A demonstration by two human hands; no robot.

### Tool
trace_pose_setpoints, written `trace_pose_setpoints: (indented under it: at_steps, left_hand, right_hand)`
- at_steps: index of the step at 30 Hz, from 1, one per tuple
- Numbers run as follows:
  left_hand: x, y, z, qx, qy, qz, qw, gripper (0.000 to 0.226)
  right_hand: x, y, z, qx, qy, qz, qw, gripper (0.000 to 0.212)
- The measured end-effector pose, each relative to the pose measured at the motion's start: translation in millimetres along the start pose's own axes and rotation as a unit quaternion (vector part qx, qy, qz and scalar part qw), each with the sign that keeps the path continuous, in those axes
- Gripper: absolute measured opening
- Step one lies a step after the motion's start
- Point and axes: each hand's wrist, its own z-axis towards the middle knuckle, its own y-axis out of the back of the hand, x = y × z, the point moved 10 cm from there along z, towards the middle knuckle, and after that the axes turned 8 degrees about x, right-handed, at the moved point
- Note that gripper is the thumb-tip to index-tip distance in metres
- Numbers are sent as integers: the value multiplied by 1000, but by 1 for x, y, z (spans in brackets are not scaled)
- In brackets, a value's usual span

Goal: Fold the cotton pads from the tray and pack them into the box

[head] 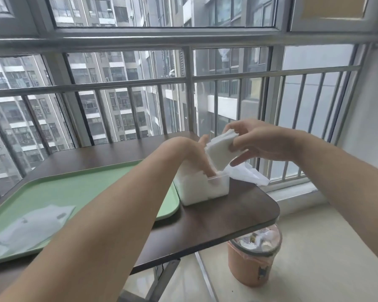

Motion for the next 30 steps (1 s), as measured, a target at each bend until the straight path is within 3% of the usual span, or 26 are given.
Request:
trace_pose_setpoints:
  at_steps: [3,6,10,13,16,21,26,30]
  left_hand:
    - [-6,5,0,-32,-24,16,999,136]
    - [-9,10,5,-70,-46,41,996,133]
    - [-4,17,6,-113,-41,56,991,104]
    - [-4,24,9,-156,-42,77,984,81]
    - [-6,24,6,-161,-48,81,983,70]
    - [-2,24,8,-161,-45,77,983,63]
    - [-2,23,14,-161,-47,90,982,62]
    - [-5,21,18,-155,-63,103,981,59]
  right_hand:
    - [0,1,4,-24,-4,-63,998,20]
    - [2,-1,8,-36,0,-122,992,18]
    - [12,-5,7,-60,18,-241,969,22]
    - [23,-18,4,-70,27,-364,928,29]
    - [24,-36,5,-42,7,-447,893,25]
    - [20,-46,9,40,-66,-501,862,38]
    - [15,-55,16,103,-88,-526,839,25]
    - [16,-65,19,99,-111,-606,781,26]
